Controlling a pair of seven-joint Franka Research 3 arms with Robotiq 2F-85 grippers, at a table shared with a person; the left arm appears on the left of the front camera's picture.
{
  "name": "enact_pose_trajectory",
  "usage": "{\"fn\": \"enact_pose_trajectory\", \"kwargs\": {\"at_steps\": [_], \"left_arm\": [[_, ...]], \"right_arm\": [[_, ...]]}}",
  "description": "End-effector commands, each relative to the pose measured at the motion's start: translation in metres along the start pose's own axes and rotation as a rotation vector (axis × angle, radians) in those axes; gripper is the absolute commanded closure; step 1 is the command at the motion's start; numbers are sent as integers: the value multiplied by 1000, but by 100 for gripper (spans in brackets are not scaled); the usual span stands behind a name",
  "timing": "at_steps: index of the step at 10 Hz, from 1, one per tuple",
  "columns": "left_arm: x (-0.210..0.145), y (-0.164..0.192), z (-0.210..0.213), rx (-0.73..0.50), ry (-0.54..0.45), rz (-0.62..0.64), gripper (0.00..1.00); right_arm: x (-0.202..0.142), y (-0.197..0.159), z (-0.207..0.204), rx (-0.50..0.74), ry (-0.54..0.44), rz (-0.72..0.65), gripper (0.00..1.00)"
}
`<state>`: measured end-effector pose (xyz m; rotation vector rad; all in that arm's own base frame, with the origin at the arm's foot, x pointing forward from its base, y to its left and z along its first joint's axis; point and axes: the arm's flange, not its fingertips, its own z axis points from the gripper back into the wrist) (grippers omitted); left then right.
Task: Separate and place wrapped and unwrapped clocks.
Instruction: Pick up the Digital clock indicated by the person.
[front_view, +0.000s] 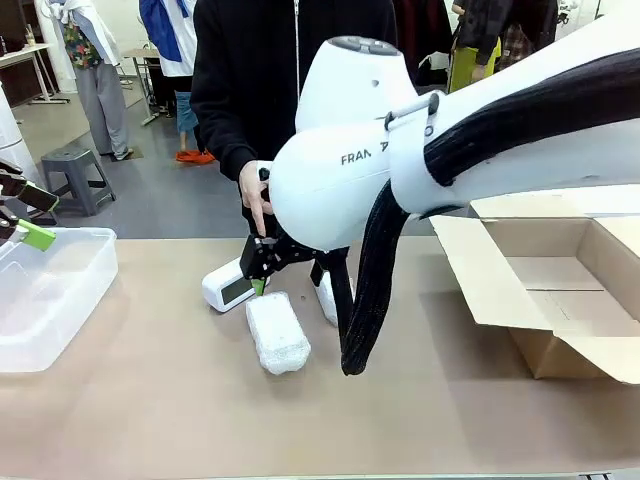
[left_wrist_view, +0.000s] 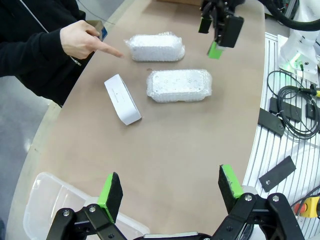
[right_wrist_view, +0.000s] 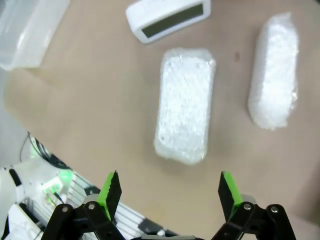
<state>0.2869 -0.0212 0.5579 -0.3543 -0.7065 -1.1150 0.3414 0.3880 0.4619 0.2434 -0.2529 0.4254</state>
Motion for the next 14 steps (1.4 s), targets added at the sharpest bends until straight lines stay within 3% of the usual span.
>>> {"fn": "enact_pose_trajectory", "kwargs": {"at_steps": [1, 3, 6, 14], "left_arm": [[-2, 2, 0, -14, -12, -9, 0], [-2, 2, 0, -14, -12, -9, 0], [-2, 2, 0, -14, -12, -9, 0], [-2, 2, 0, -14, -12, -9, 0]], "right_arm": [[-6, 3, 7, -10, 26, 11, 0], [1, -1, 0, 1, -1, -1, 0], [22, 21, -54, -158, 88, -152, 0], [37, 26, -120, -252, 144, -85, 0]]}}
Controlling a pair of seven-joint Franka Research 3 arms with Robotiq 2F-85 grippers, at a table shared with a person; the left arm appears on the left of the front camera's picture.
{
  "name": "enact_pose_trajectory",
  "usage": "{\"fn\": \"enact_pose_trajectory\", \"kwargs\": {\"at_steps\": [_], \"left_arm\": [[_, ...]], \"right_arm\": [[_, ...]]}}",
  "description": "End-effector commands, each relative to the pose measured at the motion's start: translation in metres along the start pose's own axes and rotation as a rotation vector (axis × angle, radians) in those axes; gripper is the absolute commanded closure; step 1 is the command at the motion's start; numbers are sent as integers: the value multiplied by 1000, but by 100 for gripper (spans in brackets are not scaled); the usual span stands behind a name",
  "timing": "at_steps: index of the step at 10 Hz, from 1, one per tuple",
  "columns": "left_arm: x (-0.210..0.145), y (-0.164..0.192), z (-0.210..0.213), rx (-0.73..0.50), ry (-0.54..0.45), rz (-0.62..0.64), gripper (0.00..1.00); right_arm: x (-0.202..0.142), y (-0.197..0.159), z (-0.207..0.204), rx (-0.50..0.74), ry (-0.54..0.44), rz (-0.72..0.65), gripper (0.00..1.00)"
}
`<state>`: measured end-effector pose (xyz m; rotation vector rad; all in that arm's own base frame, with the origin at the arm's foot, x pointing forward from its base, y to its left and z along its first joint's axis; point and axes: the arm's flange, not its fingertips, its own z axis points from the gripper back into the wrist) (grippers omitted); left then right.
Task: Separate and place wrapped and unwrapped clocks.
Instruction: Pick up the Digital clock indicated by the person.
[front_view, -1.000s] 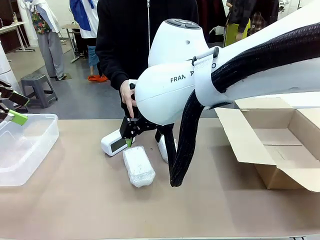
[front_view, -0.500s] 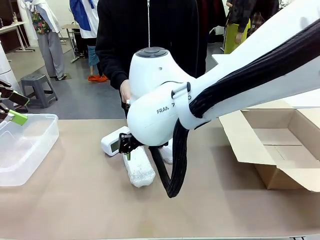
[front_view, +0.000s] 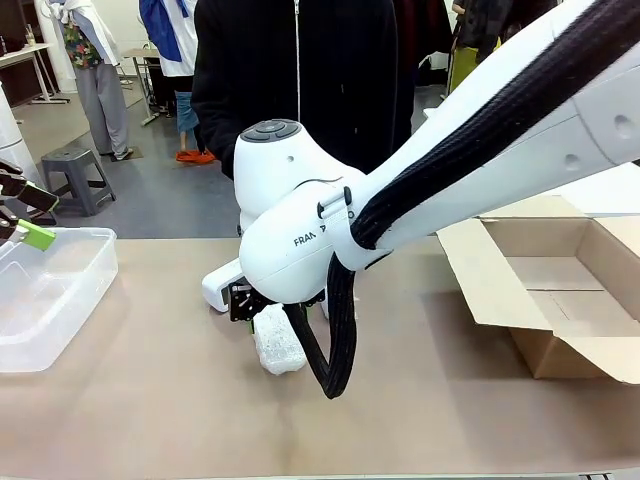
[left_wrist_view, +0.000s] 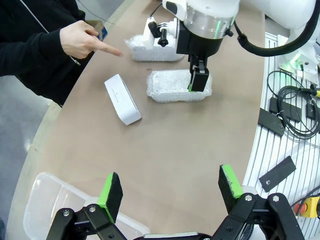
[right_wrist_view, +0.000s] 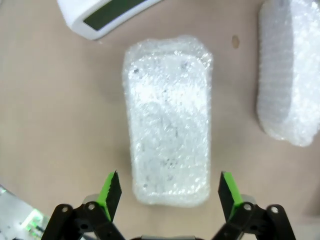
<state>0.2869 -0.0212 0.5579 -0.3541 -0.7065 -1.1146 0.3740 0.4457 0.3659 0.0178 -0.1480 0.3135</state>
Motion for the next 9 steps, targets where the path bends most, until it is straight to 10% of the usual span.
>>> {"fn": "enact_pose_trajectory", "kwargs": {"at_steps": [1, 9], "left_arm": [[-2, 2, 0, -14, -12, -10, 0], [-2, 2, 0, -14, -12, -10, 0]], "right_arm": [[19, 5, -7, -58, 3, 14, 0], [33, 4, -27, -8, 35, 53, 0]]}}
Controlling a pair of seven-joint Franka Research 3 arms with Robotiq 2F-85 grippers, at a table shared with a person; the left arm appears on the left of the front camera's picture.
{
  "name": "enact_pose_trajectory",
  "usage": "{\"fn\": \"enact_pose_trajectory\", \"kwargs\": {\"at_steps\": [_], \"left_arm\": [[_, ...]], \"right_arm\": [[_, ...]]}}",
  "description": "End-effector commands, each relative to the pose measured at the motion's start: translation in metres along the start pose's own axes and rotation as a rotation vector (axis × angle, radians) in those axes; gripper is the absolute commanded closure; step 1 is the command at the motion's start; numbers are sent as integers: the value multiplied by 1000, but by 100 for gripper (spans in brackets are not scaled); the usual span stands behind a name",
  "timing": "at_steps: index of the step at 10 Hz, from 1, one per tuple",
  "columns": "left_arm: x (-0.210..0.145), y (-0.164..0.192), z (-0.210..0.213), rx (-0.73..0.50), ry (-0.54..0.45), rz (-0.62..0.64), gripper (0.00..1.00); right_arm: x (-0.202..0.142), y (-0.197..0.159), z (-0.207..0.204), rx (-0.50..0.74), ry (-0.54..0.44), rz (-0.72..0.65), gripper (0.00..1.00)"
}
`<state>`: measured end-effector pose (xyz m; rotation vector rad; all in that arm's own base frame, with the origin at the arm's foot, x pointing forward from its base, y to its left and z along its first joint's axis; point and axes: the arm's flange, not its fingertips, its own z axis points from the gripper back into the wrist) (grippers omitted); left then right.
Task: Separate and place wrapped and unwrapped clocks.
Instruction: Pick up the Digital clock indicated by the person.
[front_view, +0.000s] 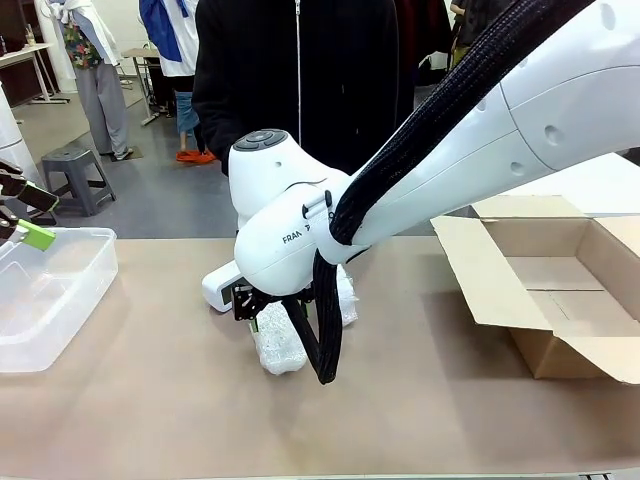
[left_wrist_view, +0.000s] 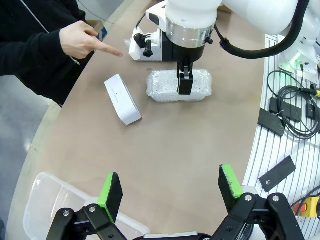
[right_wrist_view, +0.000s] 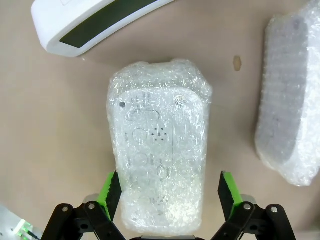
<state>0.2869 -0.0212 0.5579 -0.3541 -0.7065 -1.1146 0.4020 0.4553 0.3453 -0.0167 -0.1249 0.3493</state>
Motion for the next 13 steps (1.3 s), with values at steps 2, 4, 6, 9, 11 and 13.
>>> {"fn": "enact_pose_trajectory", "kwargs": {"at_steps": [2, 4, 6, 9, 11, 13], "left_arm": [[-2, 2, 0, -14, -12, -10, 0], [-2, 2, 0, -14, -12, -10, 0], [-2, 2, 0, -14, -12, -10, 0], [-2, 2, 0, -14, -12, -10, 0], [-2, 2, 0, -14, -12, -10, 0], [-2, 2, 0, -14, -12, -10, 0]], "right_arm": [[8, 5, -9, 29, 25, 21, 0], [11, 8, -16, 35, 45, 26, 0], [15, 7, -24, 32, 56, 22, 0], [14, 5, -28, 30, 90, 18, 0], [12, 7, -26, 20, 80, 23, 18], [11, 9, -24, 13, 78, 31, 37]]}}
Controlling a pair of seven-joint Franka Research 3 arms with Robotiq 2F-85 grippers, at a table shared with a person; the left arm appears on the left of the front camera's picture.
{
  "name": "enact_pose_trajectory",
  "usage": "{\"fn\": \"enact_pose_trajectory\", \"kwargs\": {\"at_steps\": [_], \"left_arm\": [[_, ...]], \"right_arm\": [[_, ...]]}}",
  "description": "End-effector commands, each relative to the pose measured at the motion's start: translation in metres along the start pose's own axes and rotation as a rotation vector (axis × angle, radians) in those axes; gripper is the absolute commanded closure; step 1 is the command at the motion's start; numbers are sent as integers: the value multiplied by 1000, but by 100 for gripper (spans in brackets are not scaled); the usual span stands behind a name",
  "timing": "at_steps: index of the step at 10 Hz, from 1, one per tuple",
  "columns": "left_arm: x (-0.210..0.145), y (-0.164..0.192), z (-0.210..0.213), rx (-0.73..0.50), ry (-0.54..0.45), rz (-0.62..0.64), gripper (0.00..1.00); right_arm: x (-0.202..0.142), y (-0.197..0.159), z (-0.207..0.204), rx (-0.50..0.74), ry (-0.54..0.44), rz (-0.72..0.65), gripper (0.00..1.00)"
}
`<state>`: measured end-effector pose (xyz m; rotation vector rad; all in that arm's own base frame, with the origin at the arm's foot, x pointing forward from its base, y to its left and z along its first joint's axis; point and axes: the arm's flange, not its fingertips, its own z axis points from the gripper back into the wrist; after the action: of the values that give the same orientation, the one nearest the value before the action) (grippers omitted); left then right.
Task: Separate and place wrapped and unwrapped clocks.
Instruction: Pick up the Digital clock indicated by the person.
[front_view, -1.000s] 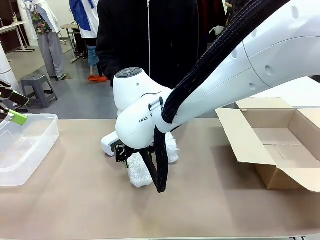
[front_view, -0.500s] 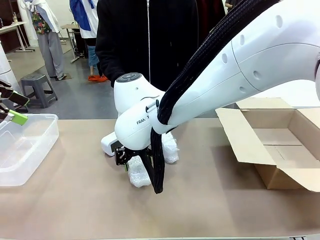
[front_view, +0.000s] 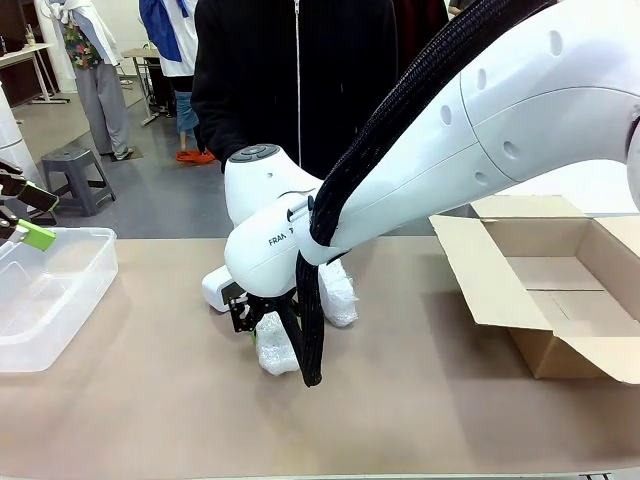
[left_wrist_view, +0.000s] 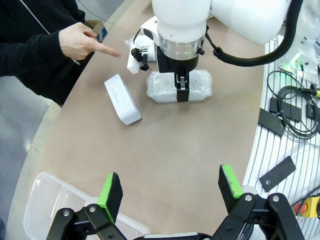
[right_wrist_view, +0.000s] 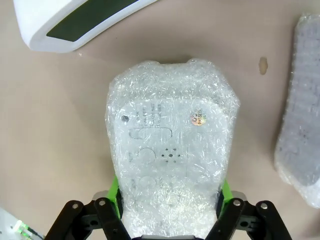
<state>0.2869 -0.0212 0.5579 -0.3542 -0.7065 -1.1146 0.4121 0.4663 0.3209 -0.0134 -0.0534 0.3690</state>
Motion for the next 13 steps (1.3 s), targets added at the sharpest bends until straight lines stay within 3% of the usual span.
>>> {"fn": "enact_pose_trajectory", "kwargs": {"at_steps": [1, 2, 5, 10, 13], "left_arm": [[-2, 2, 0, -14, -12, -10, 0], [-2, 2, 0, -14, -12, -10, 0], [-2, 2, 0, -14, -12, -10, 0], [-2, 2, 0, -14, -12, -10, 0], [-2, 2, 0, -14, -12, -10, 0]], "right_arm": [[0, 2, 2, -3, 7, 12, 38], [0, 2, 2, 2, 5, 9, 56], [-4, 1, 25, 15, 3, -67, 57], [-70, 24, 183, -58, -143, -89, 57], [-100, 36, 236, -40, -211, -113, 57]]}}
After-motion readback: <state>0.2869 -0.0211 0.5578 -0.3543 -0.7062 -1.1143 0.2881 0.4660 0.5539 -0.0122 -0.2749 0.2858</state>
